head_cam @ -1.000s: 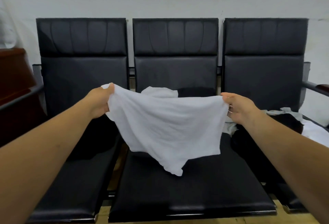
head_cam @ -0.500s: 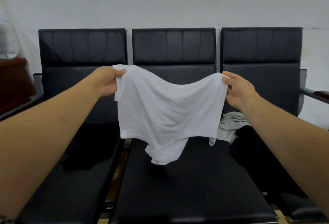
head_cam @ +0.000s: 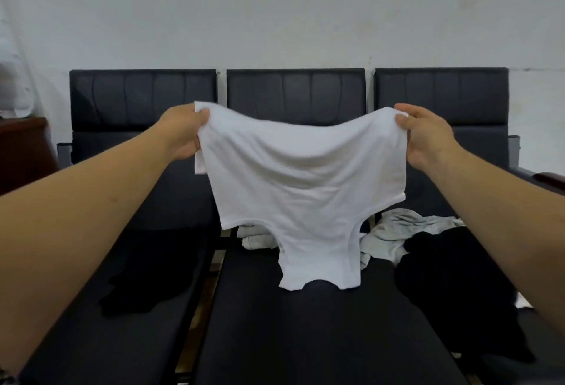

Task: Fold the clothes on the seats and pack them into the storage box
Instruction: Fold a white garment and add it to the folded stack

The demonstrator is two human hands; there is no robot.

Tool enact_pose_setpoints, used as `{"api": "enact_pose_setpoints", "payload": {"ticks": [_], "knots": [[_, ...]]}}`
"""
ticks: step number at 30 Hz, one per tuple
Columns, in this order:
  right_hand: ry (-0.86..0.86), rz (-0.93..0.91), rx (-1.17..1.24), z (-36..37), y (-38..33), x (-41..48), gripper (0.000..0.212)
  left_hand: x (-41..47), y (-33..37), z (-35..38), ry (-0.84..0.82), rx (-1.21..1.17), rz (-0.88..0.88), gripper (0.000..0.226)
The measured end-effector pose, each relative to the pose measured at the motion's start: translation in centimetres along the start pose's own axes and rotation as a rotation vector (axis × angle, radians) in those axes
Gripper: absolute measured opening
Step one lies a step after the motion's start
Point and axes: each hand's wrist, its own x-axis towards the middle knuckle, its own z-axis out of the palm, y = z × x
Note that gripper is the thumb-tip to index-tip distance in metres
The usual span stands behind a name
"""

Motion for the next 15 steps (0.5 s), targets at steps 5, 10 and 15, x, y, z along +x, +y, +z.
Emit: {"api": "enact_pose_setpoints", "payload": {"ticks": [5, 10, 15], "knots": [[0.008, 0.074, -0.146, -0.3, 2.0, -0.3, 0.022, -0.6, -1.5, -0.2, 0.016, 0.087, -0.077, 0.03], [-0.014, 0.167, -0.251, -0.9, 4.7, -1.1, 0.022, -1.2, -3.8, -1.2, -0.053, 0.193, -0.079, 0.024], [0.016, 0.241, -0.241, -1.5, 7.8, -0.9, 0.022, -1.2, -6.8, -1.8, 0.018, 0.161, -0.167, 0.018]]}}
